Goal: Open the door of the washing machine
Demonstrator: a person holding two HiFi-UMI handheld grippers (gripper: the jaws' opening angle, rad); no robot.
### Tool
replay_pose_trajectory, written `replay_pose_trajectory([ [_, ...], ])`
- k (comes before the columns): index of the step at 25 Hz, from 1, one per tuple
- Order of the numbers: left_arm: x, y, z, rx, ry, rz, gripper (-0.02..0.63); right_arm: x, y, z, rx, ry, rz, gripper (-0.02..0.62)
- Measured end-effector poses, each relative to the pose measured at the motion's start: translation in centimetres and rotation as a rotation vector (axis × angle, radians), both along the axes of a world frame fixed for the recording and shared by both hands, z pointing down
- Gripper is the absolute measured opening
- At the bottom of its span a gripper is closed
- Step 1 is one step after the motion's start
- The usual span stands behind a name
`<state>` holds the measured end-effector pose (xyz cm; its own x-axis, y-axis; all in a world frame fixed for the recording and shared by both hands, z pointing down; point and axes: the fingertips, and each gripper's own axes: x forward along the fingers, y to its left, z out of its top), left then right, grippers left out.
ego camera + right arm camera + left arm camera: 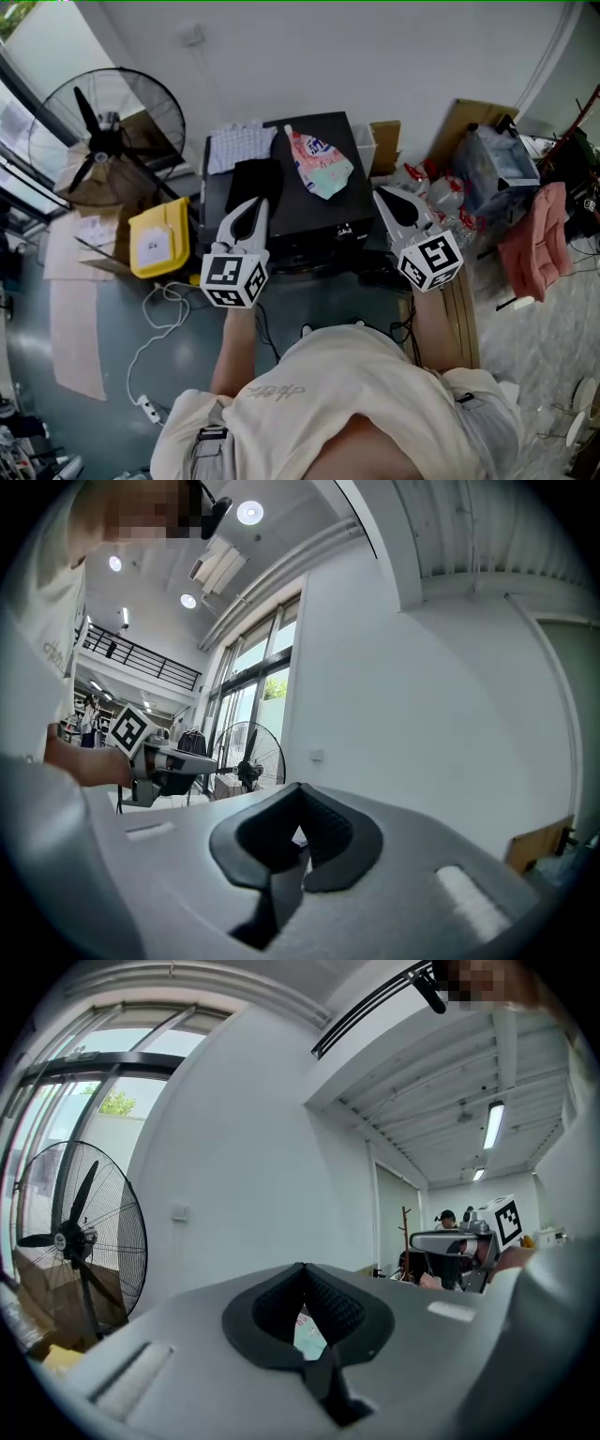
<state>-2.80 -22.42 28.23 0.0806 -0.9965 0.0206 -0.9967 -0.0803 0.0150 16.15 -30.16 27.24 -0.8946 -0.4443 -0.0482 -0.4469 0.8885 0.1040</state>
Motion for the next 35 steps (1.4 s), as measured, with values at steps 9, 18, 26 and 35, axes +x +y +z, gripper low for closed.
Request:
replay_pose_trajectory([
  [9, -0.2, 0.5, 1.1, -0.013, 0.013, -0.023, 0.017, -0.4, 0.1, 0.5, -0.003, 0.013, -0.015, 0.002],
  [18, 0.0, 1.3, 2.0, -0.036, 0.020, -0.028, 0.017, -0.5, 0.8, 1.5, -0.015, 0.025, -0.024, 0.002],
  [26, 1.0, 1.4, 2.5, -0.049, 0.003, 0.001, 0.017, 0.0, 0.8, 2.5, -0.045, 0.033, -0.010, 0.002],
  [35, 0.4, 1.4, 3.0, -0.037, 0.030, -0.007, 0.017, -0.7, 0.8, 3.0, -0.038, 0.060, 0.009, 0.002],
])
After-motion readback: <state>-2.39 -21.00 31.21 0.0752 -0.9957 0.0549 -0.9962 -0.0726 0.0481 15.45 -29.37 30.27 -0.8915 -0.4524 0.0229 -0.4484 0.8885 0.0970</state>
